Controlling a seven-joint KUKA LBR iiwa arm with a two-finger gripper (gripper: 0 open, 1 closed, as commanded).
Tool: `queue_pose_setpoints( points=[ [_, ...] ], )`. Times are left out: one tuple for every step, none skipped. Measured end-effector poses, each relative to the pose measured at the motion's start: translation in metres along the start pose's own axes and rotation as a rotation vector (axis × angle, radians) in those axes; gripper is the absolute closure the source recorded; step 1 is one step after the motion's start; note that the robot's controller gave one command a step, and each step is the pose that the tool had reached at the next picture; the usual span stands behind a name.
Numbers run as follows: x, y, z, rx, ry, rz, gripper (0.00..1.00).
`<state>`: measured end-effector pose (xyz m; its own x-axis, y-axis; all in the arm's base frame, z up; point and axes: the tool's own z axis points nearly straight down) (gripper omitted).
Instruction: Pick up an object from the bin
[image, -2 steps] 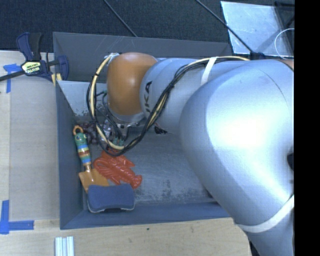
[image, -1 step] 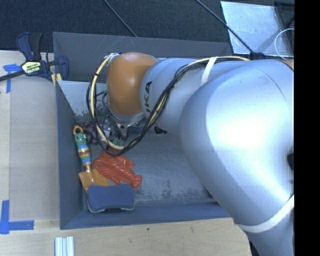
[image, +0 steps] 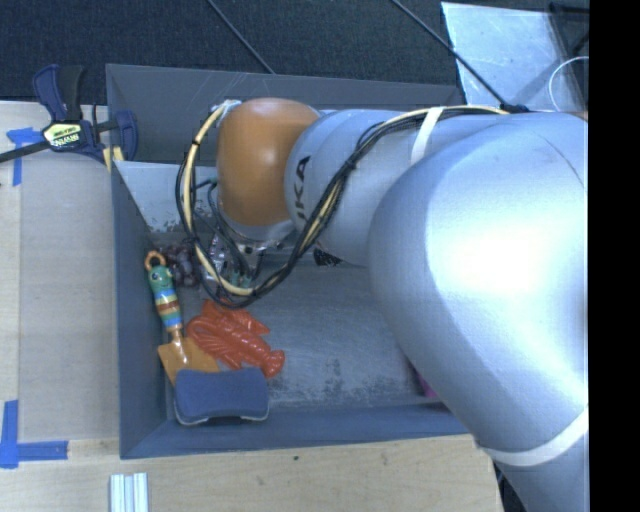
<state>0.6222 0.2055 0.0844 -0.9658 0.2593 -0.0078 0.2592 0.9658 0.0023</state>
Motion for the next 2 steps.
queue_pose_setpoints(
  points=[
    [-0.002, 0.001, -0.037, -0.005, -0.007, 0.000, 1.00],
    [-0.003, 0.001, -0.052, -0.006, -0.009, 0.000, 1.00]
  ],
)
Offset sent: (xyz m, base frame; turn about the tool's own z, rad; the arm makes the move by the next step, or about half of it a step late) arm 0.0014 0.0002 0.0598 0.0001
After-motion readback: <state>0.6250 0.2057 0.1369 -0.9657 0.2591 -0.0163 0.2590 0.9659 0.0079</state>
